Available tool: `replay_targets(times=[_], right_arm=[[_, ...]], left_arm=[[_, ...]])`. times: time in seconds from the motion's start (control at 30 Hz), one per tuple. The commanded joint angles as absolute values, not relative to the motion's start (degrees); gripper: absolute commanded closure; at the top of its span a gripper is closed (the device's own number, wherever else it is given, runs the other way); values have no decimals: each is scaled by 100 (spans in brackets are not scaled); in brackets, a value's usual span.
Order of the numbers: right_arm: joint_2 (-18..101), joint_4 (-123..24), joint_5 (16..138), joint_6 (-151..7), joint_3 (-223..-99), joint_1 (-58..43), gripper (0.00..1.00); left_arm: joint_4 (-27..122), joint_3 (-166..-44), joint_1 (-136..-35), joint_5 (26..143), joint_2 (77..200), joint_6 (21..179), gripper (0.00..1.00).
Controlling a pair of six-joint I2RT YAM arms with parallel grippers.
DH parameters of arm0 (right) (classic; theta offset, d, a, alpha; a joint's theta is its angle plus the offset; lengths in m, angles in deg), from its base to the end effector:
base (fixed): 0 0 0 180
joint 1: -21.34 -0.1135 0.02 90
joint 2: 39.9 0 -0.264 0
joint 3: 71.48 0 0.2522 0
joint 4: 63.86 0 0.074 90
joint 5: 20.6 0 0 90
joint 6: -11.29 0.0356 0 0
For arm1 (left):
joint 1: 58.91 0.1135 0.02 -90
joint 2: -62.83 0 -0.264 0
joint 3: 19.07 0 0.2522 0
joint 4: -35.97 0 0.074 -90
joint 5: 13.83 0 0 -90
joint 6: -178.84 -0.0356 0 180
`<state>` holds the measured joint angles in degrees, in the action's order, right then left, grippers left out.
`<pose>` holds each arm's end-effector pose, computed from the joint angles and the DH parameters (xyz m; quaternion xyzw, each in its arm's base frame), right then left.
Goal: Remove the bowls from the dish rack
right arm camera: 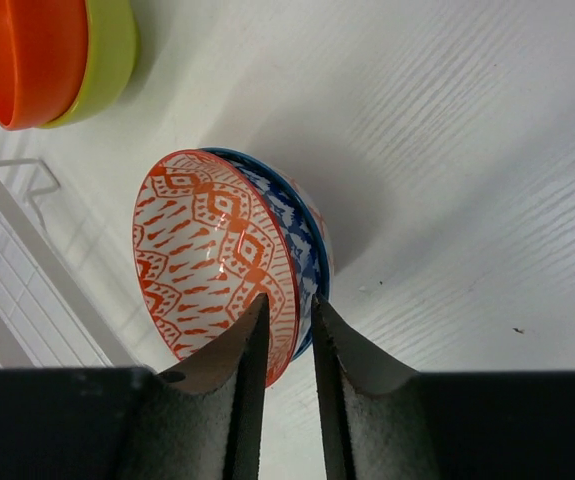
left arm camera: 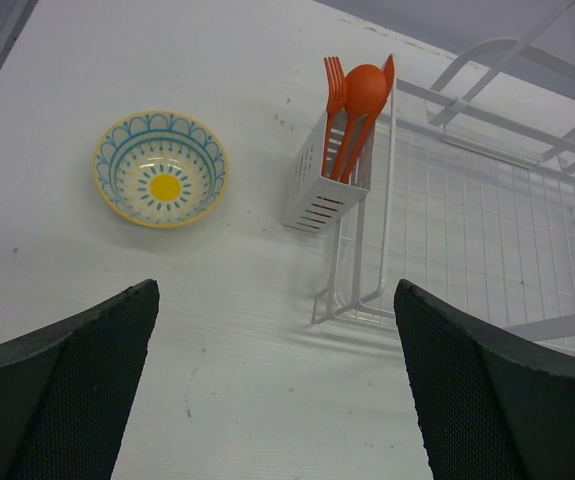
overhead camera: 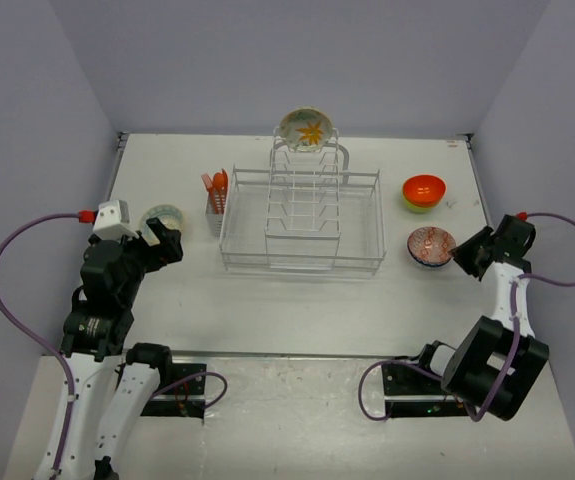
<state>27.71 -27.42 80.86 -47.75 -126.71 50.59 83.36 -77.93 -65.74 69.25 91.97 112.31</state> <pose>0.2106 -0.1099 0.2216 0.4368 0.8234 0.0987 0.3485 0.1123 -0.0091 0.3339 -0.1518 0.7922 -0.1069 0.5813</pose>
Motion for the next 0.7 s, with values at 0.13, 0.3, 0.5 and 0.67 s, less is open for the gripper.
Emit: replay_targets(times=[0.13, 0.3, 0.5, 0.67], right_arm=[[2707, -2821, 7959, -4839, -12734, 5008, 80], [2698, -2848, 7994, -4839, -12716, 5008, 82], [2795, -2900, 8082, -4839, -12663, 5008, 89], [2681, -2874, 8100, -4821, -12672, 5008, 90]], left_arm=[[8173, -7801, -6603, 6817, 9139, 11293, 0], [8181, -7801, -6603, 6808, 9139, 11293, 0], [8181, -7801, -6603, 6800, 9148, 11301, 0], [8173, -7792, -6603, 6808, 9192, 11301, 0]])
